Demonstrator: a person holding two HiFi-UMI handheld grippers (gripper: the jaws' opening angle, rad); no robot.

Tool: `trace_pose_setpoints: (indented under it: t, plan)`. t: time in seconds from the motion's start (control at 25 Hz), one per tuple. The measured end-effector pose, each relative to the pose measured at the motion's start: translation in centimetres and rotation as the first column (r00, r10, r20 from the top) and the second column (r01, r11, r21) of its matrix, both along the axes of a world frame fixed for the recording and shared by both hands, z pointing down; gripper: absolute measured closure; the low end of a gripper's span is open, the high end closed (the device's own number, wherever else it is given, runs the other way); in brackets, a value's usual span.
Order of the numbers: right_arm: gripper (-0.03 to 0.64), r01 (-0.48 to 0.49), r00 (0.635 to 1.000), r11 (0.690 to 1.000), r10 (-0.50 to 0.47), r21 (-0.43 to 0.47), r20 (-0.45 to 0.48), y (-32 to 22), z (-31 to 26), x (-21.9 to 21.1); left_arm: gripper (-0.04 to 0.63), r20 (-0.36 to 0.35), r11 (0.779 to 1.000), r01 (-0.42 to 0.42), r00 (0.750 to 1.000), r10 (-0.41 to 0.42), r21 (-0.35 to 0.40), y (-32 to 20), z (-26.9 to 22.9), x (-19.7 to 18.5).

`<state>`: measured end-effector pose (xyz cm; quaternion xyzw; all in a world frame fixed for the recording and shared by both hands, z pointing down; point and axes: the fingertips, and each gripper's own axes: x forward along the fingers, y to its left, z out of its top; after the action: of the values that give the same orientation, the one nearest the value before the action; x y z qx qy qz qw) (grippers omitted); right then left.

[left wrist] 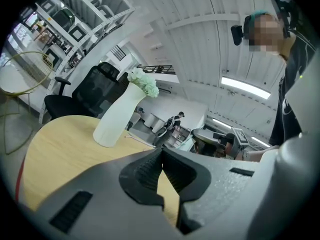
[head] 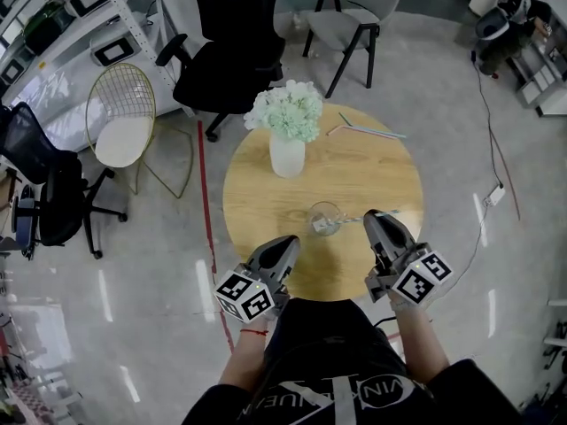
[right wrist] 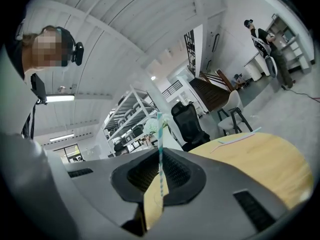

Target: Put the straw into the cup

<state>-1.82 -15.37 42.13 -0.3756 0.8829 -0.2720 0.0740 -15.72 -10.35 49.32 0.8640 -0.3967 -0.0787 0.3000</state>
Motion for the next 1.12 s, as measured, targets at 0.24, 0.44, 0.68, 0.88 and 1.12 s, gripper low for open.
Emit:
trace_pose_setpoints:
  t: [0.24,0.44,0.68,0.88,1.12]
  plan:
    - [0.597,0.055,0.997,0.998,-0.055,-0.011,-0.058,-2.1,1.6,-1.3,0.588,0.033,1.000,0.008,0.999,-0.007,-0.022,-2.4,0.7,-0.1]
    - [0.597,0.096,0.990,0.995,-0.100,-0.040,-0.099,-2.7,3.6,-2.0,0.588,0.052,0.998,0.004,0.999,-0.001,-0.055,-3.1,2.2,0.2]
    - [0.597,0.152,0.978,0.986,-0.160,-0.066,-0.135,-3.2,5.8,-3.2,0.588,0.054,0.997,0.005,0.999,0.000,-0.081,-3.9,3.4,0.1]
    - [0.597,0.181,0.969,0.980,-0.191,-0.078,-0.157,-3.6,6.9,-4.0,0.588,0.054,0.995,0.005,0.999,0.000,-0.101,-4.0,4.2,0.0]
    - [0.597,0.191,0.965,0.976,-0.206,-0.101,-0.165,-3.7,7.9,-4.5,0.588,0.055,0.993,0.014,0.998,-0.007,-0.120,-4.1,4.9,-0.3]
